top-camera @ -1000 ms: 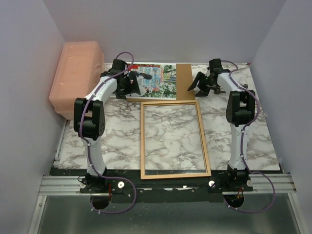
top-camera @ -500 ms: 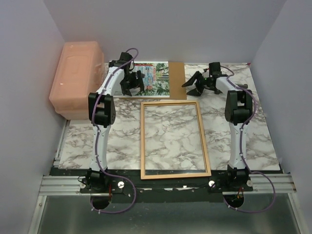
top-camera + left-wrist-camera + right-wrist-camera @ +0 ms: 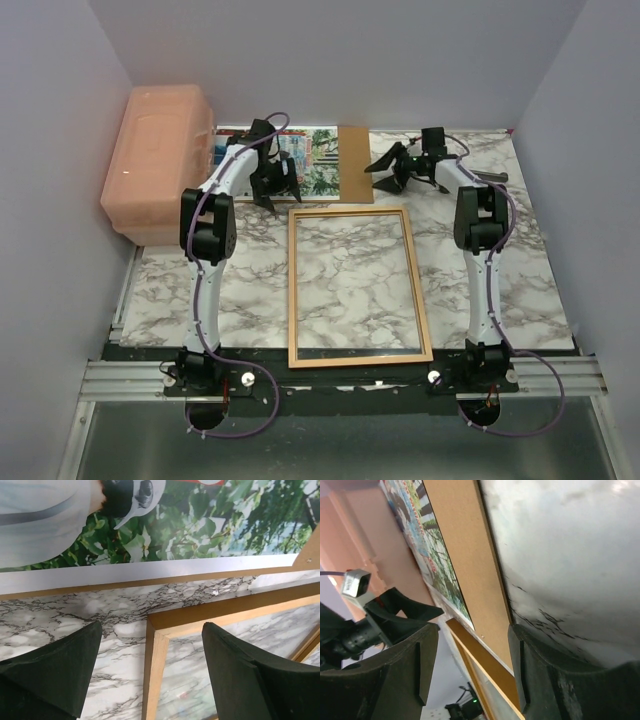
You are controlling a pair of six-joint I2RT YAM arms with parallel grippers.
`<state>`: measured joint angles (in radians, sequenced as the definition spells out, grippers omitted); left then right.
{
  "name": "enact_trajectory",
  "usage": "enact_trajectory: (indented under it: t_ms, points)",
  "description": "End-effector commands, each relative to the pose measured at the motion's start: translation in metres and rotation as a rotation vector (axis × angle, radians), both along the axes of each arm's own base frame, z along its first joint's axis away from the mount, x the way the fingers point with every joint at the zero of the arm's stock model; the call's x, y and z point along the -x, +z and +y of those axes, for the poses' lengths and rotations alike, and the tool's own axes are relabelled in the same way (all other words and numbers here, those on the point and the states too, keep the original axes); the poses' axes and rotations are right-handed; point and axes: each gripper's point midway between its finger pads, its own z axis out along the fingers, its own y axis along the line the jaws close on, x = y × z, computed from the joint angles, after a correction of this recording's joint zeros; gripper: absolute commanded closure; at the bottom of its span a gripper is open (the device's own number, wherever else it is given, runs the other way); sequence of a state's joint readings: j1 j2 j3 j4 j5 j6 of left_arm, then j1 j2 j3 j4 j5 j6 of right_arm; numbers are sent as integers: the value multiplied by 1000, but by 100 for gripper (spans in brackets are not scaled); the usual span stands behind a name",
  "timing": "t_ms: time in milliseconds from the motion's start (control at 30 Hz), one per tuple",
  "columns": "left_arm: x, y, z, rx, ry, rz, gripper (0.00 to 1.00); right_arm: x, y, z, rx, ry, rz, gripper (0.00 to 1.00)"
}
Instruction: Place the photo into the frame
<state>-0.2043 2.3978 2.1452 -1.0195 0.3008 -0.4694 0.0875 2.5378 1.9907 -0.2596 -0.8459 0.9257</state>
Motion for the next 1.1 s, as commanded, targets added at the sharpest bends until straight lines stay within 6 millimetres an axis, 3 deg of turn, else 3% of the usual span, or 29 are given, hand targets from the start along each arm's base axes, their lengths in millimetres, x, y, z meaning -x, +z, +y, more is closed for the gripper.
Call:
enact_trajectory:
  t_ms: [0, 200, 333, 467, 600, 833, 1067]
  points:
    - [-5, 59, -10, 83, -69, -174, 15, 3, -14, 13, 154, 58, -29, 36]
    - [2, 140, -12, 136, -107, -407, 8, 11, -28, 33, 201, 112, -24, 36]
    - [20, 189, -14, 190, -127, -537, 5, 14, -32, 63, 174, 150, -28, 36]
    - [43, 217, -16, 248, -146, -606, 4, 15, -34, 92, 126, 169, -30, 36]
    - [65, 231, -15, 267, -154, -654, 4, 12, -35, 105, 160, 153, -35, 36]
    - [86, 230, -5, 244, -132, -672, 3, 18, -54, 101, 311, 97, 18, 35]
    - [98, 220, 0, 227, -122, -660, 3, 43, -70, 148, 246, 173, 54, 35]
